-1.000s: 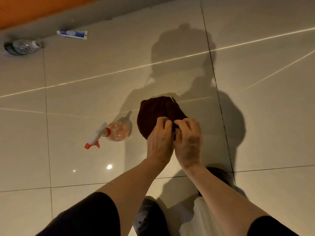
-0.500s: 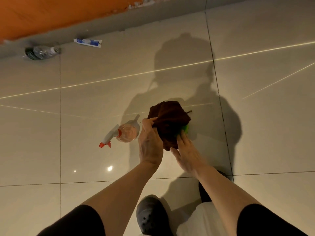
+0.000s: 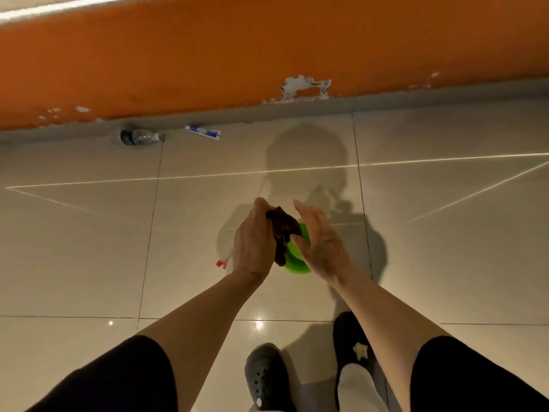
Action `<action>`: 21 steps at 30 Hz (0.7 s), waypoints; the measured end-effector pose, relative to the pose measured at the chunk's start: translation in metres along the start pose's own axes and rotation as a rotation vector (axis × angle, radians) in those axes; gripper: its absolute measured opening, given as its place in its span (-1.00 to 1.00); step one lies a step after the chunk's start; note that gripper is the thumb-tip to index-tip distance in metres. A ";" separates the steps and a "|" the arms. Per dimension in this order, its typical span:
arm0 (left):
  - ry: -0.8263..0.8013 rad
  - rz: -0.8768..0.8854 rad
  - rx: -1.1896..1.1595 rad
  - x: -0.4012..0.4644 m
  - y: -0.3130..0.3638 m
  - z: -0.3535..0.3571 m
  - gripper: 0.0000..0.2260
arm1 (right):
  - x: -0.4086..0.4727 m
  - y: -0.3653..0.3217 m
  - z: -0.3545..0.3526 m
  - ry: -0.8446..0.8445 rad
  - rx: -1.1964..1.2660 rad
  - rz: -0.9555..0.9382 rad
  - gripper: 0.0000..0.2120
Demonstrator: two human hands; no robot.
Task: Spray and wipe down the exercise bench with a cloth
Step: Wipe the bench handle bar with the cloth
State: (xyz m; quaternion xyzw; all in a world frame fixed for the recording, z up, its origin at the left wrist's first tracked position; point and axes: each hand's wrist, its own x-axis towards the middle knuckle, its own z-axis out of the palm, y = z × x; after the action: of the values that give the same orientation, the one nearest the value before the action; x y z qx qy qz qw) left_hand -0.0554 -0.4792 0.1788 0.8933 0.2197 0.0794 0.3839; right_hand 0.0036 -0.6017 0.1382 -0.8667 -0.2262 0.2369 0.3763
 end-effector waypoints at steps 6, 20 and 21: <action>-0.054 0.023 -0.068 0.010 0.068 -0.105 -0.92 | -0.013 -0.114 -0.073 0.122 -0.074 -0.050 -0.81; 0.343 -0.339 0.155 -0.112 0.180 -0.384 -0.90 | -0.094 -0.417 -0.171 -0.180 -0.087 -0.516 -0.94; 0.433 -0.408 0.131 -0.128 0.184 -0.396 -0.90 | -0.107 -0.434 -0.162 -0.224 -0.062 -0.542 -0.92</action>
State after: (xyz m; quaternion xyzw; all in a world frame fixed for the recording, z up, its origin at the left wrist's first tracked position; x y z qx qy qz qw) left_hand -0.2311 -0.3915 0.5888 0.8160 0.4759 0.1750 0.2776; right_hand -0.0790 -0.4841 0.5918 -0.7542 -0.4966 0.2150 0.3719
